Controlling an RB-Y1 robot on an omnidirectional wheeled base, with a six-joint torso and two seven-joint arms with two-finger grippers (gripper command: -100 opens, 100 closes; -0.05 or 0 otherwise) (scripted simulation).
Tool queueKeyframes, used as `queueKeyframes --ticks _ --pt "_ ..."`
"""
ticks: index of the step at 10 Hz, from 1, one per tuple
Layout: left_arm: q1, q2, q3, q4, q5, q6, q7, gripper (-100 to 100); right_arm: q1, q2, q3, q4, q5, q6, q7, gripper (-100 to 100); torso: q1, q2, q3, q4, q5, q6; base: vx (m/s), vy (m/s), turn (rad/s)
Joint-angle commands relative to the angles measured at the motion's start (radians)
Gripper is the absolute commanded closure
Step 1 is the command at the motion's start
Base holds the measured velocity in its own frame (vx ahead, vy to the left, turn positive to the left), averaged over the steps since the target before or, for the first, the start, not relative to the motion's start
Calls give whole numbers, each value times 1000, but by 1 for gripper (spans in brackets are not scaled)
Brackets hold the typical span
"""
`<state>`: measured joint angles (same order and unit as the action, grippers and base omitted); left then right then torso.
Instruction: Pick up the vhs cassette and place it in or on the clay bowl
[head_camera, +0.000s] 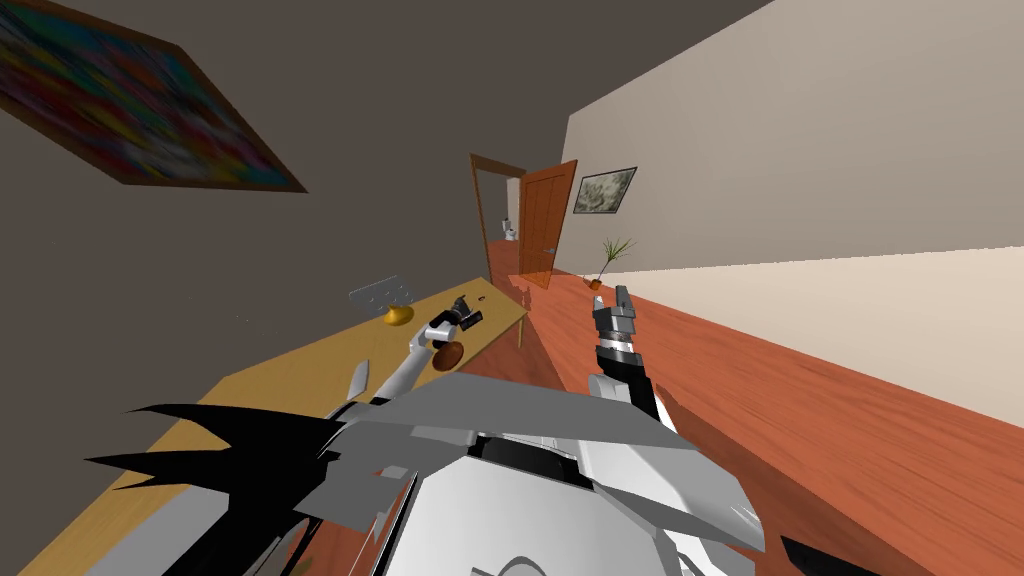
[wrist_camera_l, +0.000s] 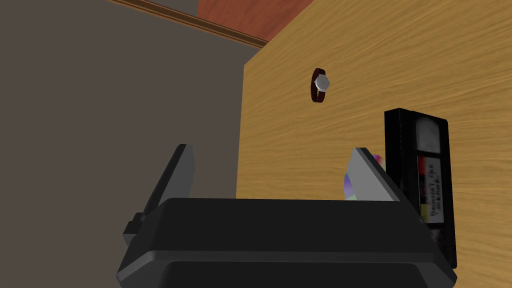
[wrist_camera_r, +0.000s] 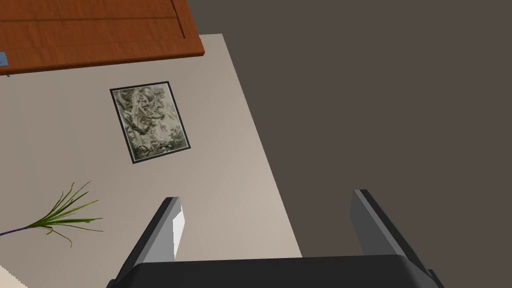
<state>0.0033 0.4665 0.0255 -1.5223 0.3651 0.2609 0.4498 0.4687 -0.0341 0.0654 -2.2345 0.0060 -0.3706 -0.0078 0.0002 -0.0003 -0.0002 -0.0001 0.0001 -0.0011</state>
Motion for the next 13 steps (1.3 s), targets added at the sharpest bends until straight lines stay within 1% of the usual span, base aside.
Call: queueKeyframes --ticks 1,2,3,4,5,6,7,8,9,10,11,12,13 --pt "-36 24 2 50 28 50 14 -100 0 0 0 0 0 0 0 0 0 0 0 0 0 0 4 -3 -174" --pt "-36 24 2 87 28 61 14 -100 0 0 0 0 0 0 0 0 0 0 0 0 0 1 6 4 -90" --pt "-71 50 5 124 59 92 29 -100 0 0 0 0 0 0 0 0 0 0 0 0 0 0 9 3 -134" --pt "-71 50 5 153 59 119 29 -100 0 0 0 0 0 0 0 0 0 -1 0 0 0 1 10 7 -86" --pt "-105 74 6 189 89 143 42 -100 0 0 0 0 0 0 0 0 0 0 0 0 0 0 12 3 -158" --pt "-105 74 6 219 89 173 42 -100 0 0 0 0 0 0 0 0 0 -1 0 0 0 1 14 7 -90" --pt "-138 95 7 247 119 202 54 -100 0 0 0 0 0 0 0 0 0 -1 0 0 0 0 17 11 -135" --pt "-138 95 7 275 119 229 54 -100 0 0 0 0 0 0 0 0 0 -1 -1 0 0 1 12 14 -84" --pt "-138 95 7 294 119 233 54 -100 0 0 0 0 0 0 0 0 1 -1 0 0 0 0 3 7 11" --pt "-170 113 8 331 148 271 65 -100 0 0 0 0 0 0 0 0 0 0 0 0 0 0 9 5 -124" --pt "-170 113 8 361 148 289 65 -100 0 0 0 0 0 0 0 0 0 -1 0 0 0 1 12 10 -104" --pt "-200 129 7 392 177 325 74 -100 0 0 0 0 0 0 0 0 0 -1 0 0 0 0 16 14 -132" --pt "-200 129 7 422 177 342 74 -100 0 0 0 0 0 0 0 0 1 -1 0 0 0 0 16 14 -82"
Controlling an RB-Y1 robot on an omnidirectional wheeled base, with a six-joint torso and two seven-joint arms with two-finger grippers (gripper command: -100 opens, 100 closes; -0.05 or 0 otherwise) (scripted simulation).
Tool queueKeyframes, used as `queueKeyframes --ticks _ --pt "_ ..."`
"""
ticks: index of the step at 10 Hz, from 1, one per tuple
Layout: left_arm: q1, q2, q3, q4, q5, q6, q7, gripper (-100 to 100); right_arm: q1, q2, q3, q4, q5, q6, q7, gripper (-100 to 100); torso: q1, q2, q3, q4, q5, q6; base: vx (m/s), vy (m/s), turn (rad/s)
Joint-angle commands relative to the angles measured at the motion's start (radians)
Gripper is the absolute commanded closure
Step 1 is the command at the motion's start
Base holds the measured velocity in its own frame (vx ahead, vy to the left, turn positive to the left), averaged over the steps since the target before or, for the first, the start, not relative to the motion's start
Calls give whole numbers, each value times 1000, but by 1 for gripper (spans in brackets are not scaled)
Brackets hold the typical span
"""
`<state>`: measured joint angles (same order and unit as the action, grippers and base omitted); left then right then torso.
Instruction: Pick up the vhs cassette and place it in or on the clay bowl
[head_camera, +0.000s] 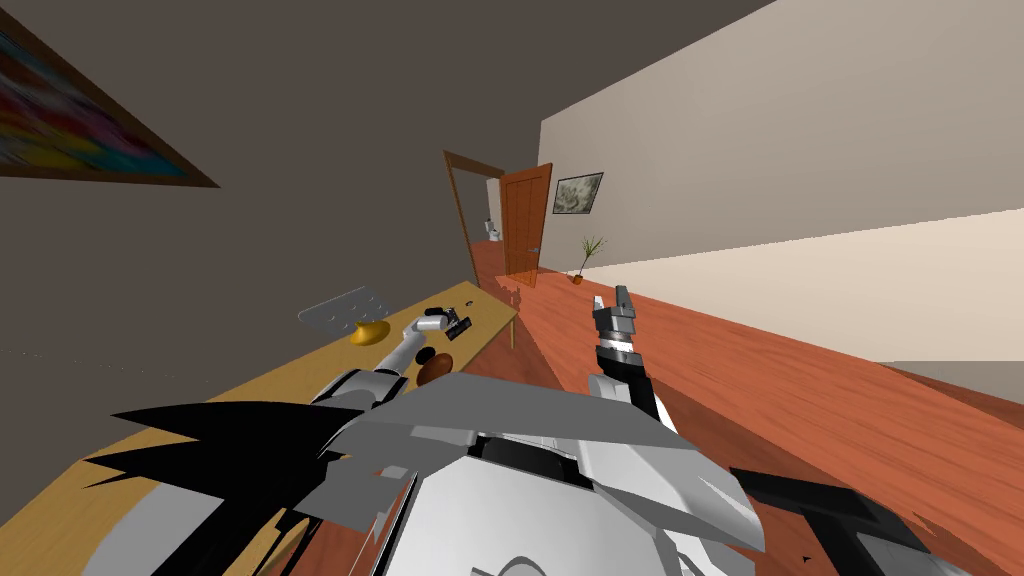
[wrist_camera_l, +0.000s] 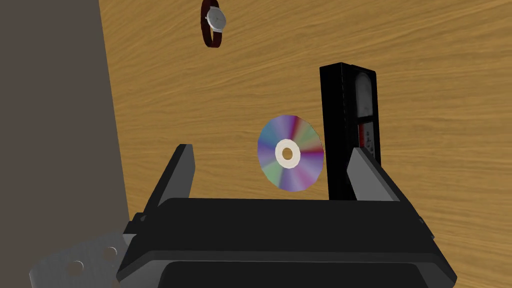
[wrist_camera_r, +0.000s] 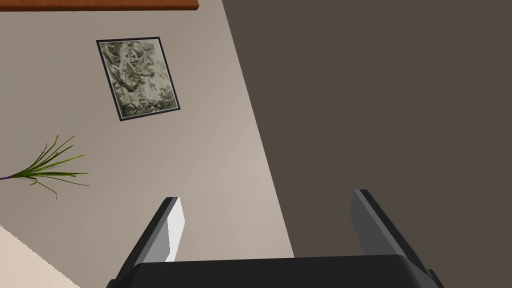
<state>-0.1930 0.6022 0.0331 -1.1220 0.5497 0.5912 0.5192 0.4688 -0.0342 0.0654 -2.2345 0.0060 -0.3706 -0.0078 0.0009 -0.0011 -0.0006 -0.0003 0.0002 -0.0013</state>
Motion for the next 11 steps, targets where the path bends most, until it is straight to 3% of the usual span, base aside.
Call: queueKeyframes --ticks 1,2,3,6,7,10,11 --pt "-4 -7 0 30 -7 12 5 -100 0 0 0 0 0 0 0 0 0 0 0 0 0 0 6 6 9" --pt "-34 8 -1 74 21 59 13 -100 0 0 0 0 0 0 0 0 -1 0 0 0 0 0 11 4 -105" --pt "-34 8 -1 97 21 64 13 -100 0 0 0 0 0 0 0 0 -1 0 0 0 0 1 11 9 -106" --pt "-88 33 -4 210 76 142 27 -100 0 0 0 0 0 0 0 0 0 0 0 0 0 0 16 14 -104" --pt "-88 33 -4 223 76 162 27 -100 0 0 0 0 0 0 0 0 0 0 0 0 0 0 18 15 -68" --pt "-137 56 -10 315 126 245 35 -100 0 0 0 0 0 0 0 0 0 0 0 0 0 0 18 17 -92" --pt "-137 56 -10 340 126 249 35 -100 0 0 0 0 0 0 0 0 0 0 0 0 0 0 15 20 -65"
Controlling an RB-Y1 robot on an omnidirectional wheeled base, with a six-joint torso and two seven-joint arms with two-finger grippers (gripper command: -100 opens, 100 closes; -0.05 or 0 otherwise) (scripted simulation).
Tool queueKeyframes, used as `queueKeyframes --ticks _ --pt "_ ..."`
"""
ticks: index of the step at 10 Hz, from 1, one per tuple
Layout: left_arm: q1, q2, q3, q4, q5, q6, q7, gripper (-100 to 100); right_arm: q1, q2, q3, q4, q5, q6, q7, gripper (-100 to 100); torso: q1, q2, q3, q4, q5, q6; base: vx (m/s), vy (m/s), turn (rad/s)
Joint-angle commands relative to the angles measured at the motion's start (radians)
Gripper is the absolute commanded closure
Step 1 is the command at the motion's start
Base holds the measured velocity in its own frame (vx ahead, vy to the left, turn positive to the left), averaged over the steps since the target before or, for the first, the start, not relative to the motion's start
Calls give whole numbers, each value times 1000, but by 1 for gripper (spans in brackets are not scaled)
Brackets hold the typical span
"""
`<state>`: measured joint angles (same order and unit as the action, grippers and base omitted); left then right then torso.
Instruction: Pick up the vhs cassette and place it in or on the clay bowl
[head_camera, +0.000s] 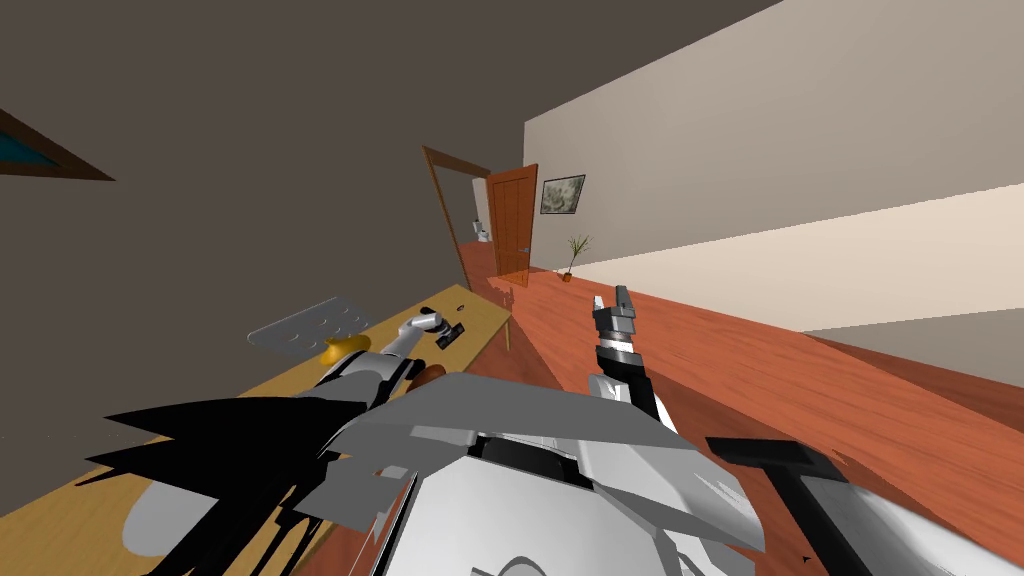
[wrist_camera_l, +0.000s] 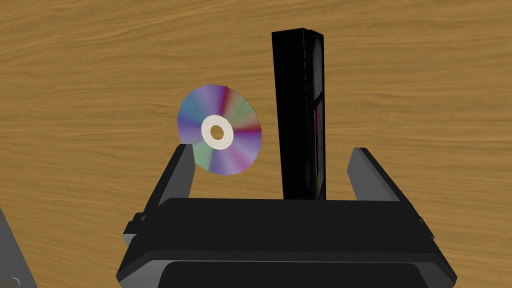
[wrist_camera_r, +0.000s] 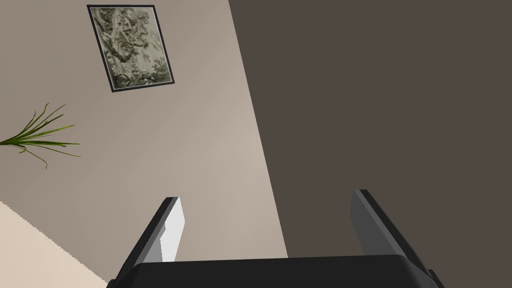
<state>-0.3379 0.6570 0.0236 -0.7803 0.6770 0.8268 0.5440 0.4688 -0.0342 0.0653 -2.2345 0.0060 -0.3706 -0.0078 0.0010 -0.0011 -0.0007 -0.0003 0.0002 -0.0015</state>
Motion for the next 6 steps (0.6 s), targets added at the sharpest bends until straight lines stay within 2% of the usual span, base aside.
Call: queueKeyframes --ticks 1,2,3,4,6 --pt "-13 12 -3 50 22 50 13 -100 0 0 0 0 0 0 0 0 0 0 0 0 0 0 20 22 -105" --pt "-13 12 -3 52 22 53 13 -100 0 0 0 0 0 0 0 0 0 0 0 0 0 0 16 21 -56" --pt "-33 23 -6 102 43 90 16 -100 0 0 0 0 0 0 0 0 0 0 0 0 0 0 16 25 -94" --pt "-33 23 -6 102 43 90 16 -100 0 0 0 0 0 0 0 0 0 0 0 0 0 0 16 25 -46" --pt "-66 45 -12 177 81 151 19 -100 0 0 0 0 0 0 0 0 0 0 0 0 0 0 24 26 -102"
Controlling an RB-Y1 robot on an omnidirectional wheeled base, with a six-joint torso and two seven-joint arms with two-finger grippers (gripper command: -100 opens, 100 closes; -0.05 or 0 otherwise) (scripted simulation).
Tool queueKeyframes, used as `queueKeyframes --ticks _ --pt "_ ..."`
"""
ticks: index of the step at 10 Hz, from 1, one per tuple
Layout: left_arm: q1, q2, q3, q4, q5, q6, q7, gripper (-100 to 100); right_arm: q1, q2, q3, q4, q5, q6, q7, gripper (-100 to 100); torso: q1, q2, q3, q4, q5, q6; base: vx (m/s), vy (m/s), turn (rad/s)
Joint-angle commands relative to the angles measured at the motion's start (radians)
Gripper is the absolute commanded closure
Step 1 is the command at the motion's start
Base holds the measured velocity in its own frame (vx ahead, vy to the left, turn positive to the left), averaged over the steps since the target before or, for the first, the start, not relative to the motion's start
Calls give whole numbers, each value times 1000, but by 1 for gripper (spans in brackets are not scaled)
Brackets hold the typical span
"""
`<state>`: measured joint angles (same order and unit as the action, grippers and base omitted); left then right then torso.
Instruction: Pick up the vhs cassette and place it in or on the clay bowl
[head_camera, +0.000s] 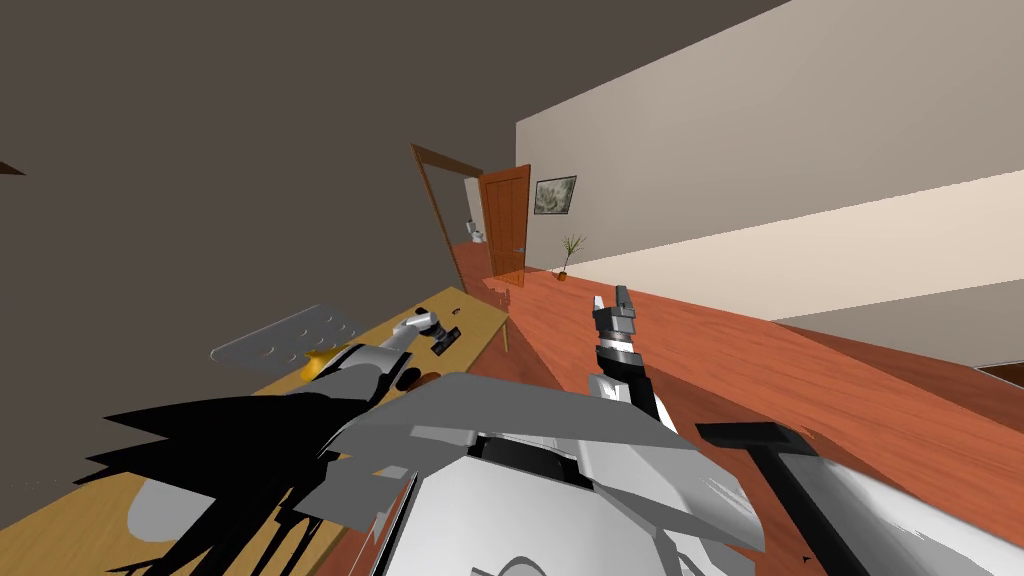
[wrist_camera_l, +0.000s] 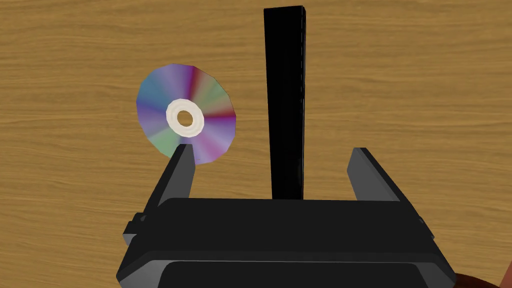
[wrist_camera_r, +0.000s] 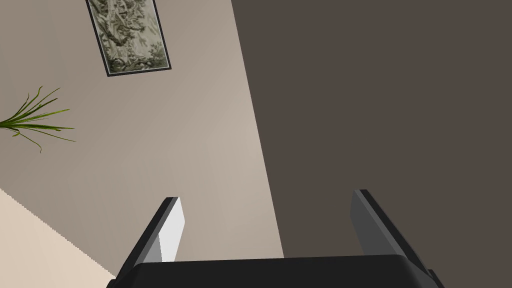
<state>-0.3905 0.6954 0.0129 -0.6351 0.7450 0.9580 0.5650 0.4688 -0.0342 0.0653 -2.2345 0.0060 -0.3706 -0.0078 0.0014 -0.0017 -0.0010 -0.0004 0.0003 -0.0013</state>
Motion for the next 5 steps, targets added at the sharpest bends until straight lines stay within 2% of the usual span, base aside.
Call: queueKeyframes --ticks 1,2,5 --pt "-14 7 -1 45 13 23 -2 -100 0 0 0 0 0 0 0 0 0 0 0 0 0 0 22 25 -44" --pt "-14 7 -1 45 13 23 -2 -100 0 0 0 0 0 0 0 0 0 0 0 0 0 -1 8 10 20" --pt "-52 36 -9 140 57 96 0 -100 0 0 0 0 0 0 0 0 -1 1 0 0 0 0 13 11 -92"
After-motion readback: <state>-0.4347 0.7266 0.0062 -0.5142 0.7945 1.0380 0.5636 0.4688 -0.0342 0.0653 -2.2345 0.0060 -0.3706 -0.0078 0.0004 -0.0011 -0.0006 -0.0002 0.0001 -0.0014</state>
